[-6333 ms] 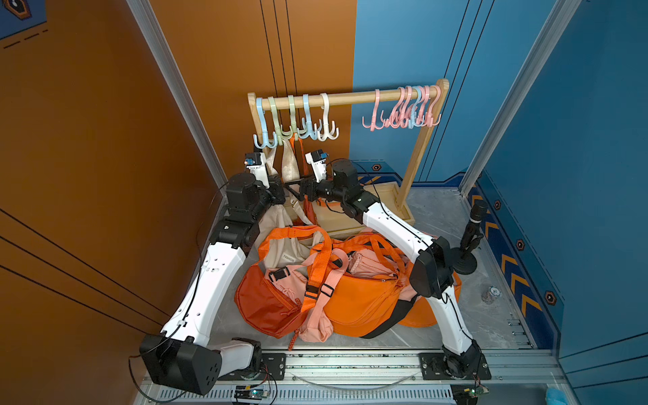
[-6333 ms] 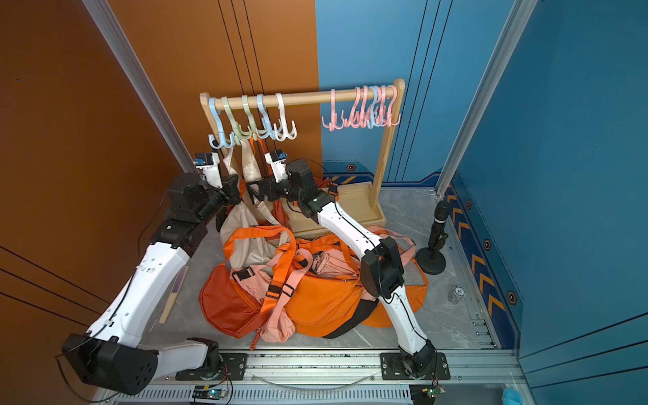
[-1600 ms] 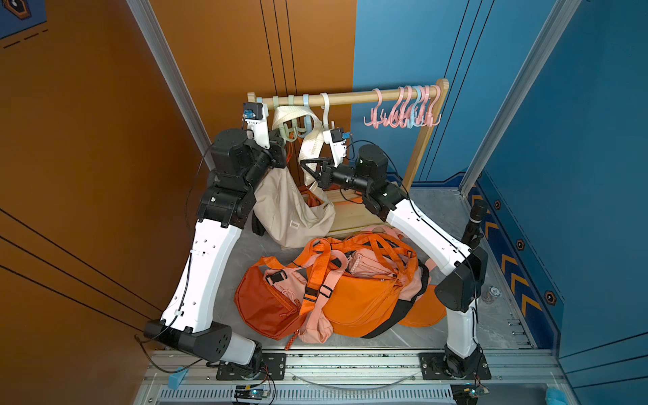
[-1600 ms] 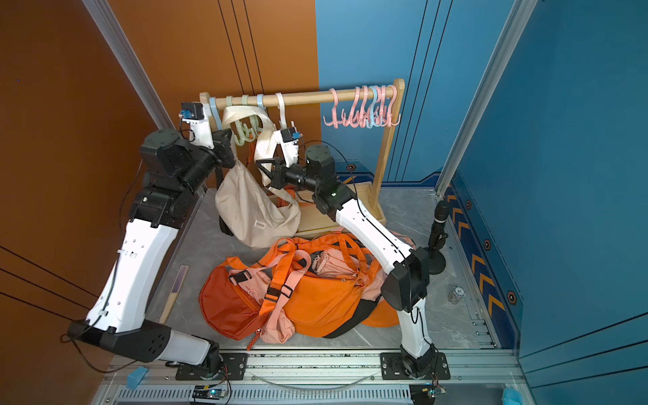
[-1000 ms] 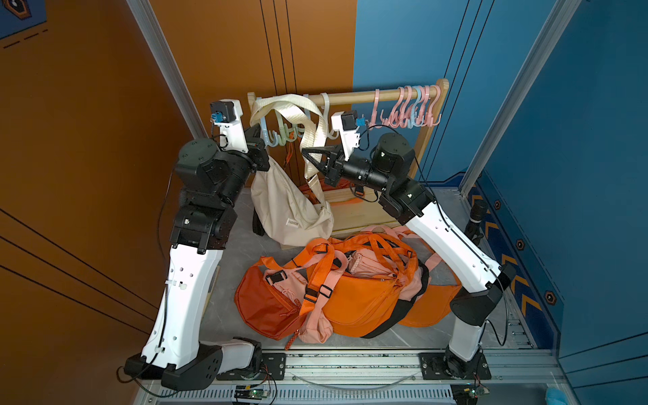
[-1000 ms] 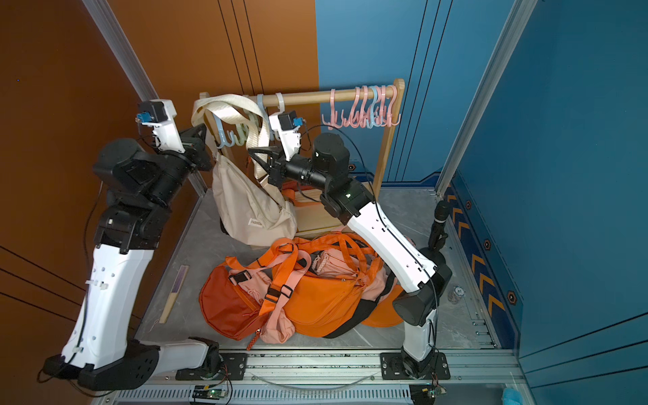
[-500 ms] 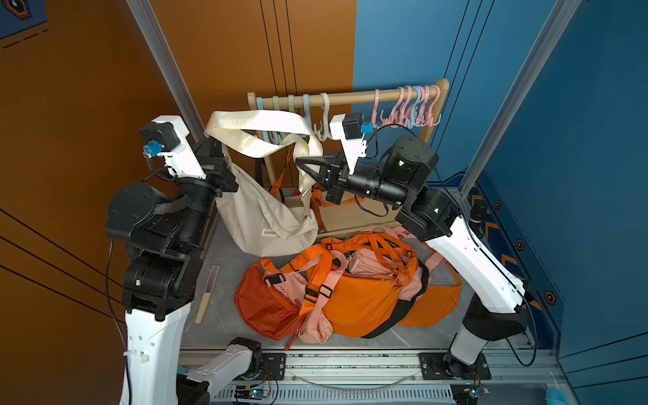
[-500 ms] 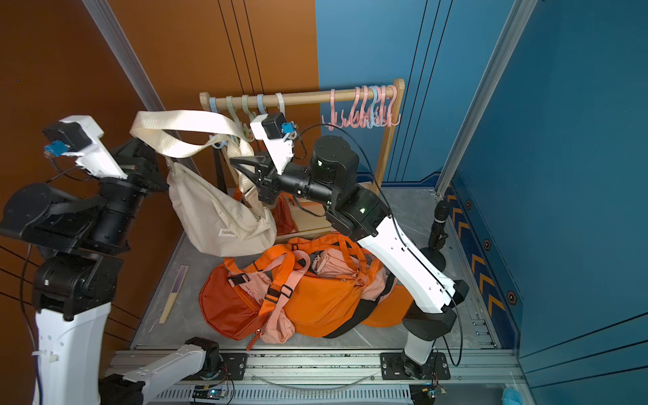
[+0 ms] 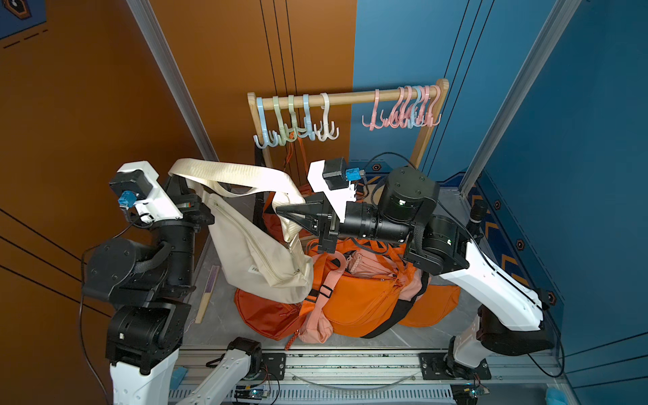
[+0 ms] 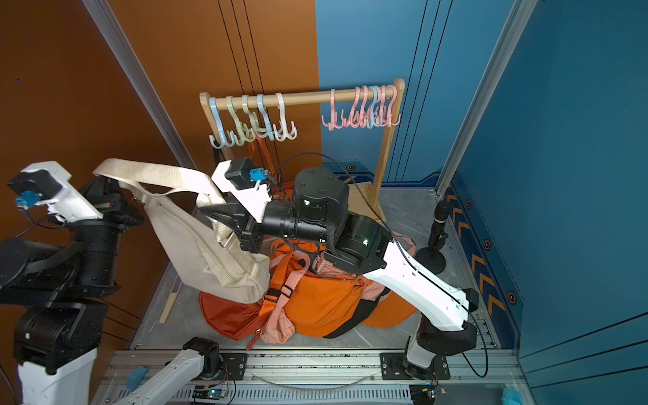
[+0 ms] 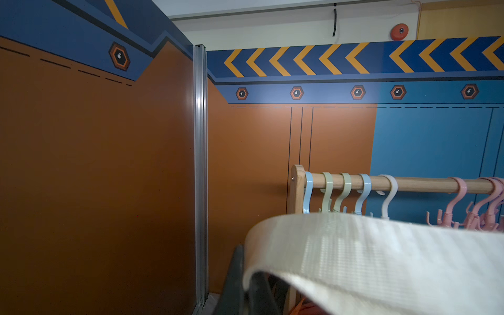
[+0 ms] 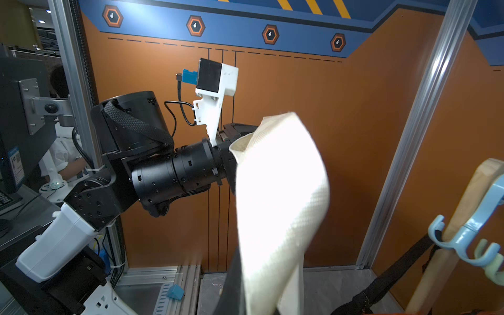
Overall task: Take the bag off the hook
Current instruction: Place the bag inside the bag.
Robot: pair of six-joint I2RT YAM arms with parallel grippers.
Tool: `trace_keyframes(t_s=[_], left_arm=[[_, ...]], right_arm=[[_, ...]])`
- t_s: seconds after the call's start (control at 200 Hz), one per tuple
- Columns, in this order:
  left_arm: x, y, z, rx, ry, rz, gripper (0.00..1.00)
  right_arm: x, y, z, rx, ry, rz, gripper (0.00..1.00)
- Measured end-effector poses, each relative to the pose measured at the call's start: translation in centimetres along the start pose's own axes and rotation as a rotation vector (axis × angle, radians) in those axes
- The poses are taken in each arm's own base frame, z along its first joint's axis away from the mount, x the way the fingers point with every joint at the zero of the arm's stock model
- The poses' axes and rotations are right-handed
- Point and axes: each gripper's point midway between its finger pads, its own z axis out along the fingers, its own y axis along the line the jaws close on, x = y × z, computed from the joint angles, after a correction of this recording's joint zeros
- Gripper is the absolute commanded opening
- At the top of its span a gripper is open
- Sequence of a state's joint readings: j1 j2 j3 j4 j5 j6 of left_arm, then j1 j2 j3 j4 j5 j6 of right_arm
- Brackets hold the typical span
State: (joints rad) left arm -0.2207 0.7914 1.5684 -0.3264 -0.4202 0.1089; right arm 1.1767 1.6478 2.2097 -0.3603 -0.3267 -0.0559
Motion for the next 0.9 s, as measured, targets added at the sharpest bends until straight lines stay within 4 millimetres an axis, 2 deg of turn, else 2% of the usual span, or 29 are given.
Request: trace_keyframes(t_s=[0.34, 0.536, 0.701, 0.826, 0.901], left_arm=[[0.6, 5.1, -5.5, -0.167, -0.024, 0.138, 0.0], [0.0, 7.4, -7.8, -0.228, -0.04, 0.208, 0.0], [0.5, 7.8, -7.5, -0.222, -0.02, 0.247, 0.0], [2.8, 6.3, -6.2, -0.195, 0.026, 0.308, 0.0], [4.9, 4.8, -5.1, -0.18, 0.069, 0.366, 0.0]], right_arm=[[3.8, 4.6, 1.8, -0.089, 0.084, 0.005, 0.0], [4.8, 5.6, 2.3, -0.104, 0.106, 0.002, 0.0], [6.9, 5.4, 3.1, -0.095, 0.151, 0.007, 0.0], [9.7, 4.3, 3.6, -0.069, 0.202, 0.023, 0.0], [12.1, 2.7, 3.9, -0.035, 0.235, 0.046, 0.0]])
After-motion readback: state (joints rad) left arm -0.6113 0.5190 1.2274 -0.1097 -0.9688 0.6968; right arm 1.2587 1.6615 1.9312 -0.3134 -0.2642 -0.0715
